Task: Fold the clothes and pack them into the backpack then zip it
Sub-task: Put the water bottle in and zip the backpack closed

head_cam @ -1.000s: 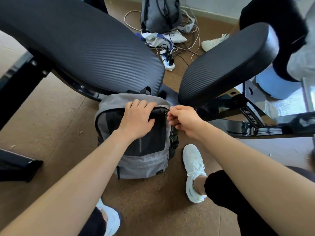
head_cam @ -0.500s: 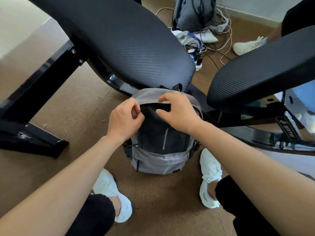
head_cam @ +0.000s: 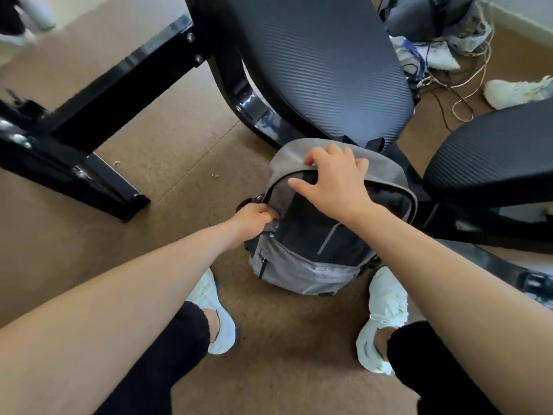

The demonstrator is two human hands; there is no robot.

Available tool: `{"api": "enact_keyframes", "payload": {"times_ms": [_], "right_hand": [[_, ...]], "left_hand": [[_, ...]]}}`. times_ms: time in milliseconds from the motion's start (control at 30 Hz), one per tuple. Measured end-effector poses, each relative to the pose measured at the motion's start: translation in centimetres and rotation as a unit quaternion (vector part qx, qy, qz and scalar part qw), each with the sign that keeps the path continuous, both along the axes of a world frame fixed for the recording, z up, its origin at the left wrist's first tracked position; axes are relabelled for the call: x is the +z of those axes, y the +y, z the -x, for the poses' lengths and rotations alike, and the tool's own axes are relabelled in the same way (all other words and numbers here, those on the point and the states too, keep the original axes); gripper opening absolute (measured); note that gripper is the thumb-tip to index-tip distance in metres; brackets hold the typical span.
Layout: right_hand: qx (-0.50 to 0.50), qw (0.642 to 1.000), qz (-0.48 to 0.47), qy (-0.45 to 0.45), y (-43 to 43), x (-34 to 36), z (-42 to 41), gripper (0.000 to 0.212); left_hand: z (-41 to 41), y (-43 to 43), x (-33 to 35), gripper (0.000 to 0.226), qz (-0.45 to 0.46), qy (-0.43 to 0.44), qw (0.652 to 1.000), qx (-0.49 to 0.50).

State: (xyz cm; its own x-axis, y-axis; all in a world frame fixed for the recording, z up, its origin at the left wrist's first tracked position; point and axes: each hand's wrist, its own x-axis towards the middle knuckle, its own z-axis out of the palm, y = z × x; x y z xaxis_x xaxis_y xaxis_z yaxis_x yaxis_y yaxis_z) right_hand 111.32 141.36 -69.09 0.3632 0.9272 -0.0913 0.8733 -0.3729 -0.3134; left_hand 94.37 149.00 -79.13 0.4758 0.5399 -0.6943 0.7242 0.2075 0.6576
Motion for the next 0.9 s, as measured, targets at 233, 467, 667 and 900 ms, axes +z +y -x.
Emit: {"api": "enact_keyframes", "payload": {"times_ms": [233,467,667,900], "right_hand": [[-0.005,1.0,0.023,0.014,-0.3,-1.5,0.6,0.039],[0.078,0.993,0.093,0.004,-1.7,-1.2,0.1,0.067],[0.119,0.988,0.1,0.011,-2.8,-1.6,-0.4,0.079],[0.133,0.985,0.106,0.003,-3.2,-1.8,-0.9,0.086]], "left_hand": [[-1.2,-0.7,-0.7,0.031,0.004,0.017,0.997,-0.079],[0.2,-1.0,-2.4,0.017,-0.047,0.019,0.988,-0.148],[-0.7,-1.9,-2.6,0.036,-0.051,-0.082,0.99,-0.103],[-0.8,-2.5,-1.5,0.05,0.098,-0.066,0.977,-0.176]]}}
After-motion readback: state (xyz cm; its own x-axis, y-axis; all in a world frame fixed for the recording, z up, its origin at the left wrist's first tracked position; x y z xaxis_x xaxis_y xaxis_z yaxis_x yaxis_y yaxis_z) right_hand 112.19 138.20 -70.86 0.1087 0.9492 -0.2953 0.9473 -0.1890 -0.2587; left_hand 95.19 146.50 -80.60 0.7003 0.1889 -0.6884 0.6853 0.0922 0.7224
